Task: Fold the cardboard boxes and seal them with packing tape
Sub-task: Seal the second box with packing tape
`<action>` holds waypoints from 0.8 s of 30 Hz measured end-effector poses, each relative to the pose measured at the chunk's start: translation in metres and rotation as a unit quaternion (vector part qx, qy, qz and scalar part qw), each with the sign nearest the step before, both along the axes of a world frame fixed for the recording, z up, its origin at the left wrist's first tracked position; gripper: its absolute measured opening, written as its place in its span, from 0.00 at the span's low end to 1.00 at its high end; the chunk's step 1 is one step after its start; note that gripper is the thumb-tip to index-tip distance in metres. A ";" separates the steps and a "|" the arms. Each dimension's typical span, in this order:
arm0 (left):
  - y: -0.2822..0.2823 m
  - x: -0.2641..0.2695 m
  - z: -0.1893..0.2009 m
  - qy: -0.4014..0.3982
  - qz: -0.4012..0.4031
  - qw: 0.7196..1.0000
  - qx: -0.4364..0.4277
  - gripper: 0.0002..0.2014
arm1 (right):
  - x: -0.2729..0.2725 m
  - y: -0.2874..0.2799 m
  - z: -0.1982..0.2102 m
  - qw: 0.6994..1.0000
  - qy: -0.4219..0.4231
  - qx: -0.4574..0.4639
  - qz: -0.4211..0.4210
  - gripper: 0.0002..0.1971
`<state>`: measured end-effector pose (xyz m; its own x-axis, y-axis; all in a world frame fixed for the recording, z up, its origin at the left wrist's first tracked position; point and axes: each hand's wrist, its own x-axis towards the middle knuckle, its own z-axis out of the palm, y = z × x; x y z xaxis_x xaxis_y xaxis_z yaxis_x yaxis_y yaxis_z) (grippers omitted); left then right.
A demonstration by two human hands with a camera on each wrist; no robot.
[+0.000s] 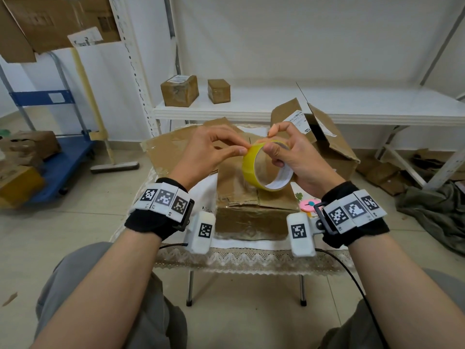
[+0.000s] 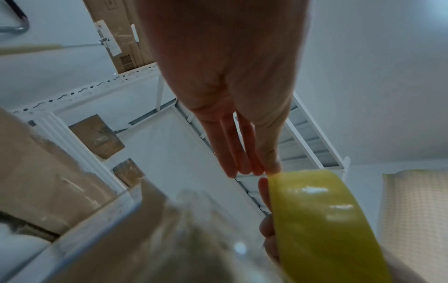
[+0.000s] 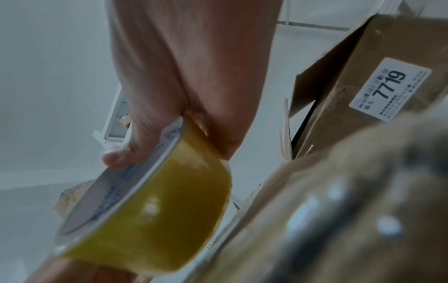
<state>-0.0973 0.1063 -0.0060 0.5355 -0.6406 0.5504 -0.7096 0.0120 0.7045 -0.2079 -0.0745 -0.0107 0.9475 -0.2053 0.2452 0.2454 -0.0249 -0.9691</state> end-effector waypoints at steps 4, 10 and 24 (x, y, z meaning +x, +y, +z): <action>0.006 0.000 0.005 -0.001 -0.015 0.998 0.066 0.04 | -0.001 0.003 -0.002 1.000 0.012 0.005 0.028 0.21; 0.007 -0.004 0.002 0.080 -0.092 0.991 0.056 0.06 | -0.003 0.003 0.000 0.999 0.004 0.039 0.026 0.20; 0.001 -0.010 -0.004 0.155 -0.127 0.979 0.031 0.06 | 0.001 0.004 -0.006 0.997 -0.030 0.068 -0.008 0.25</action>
<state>-0.1077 0.1076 -0.0100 0.4893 -0.8017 0.3432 -0.4416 0.1116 0.8903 -0.2065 -0.0703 -0.0162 0.9282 -0.2550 0.2711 0.3044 0.1013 -0.9471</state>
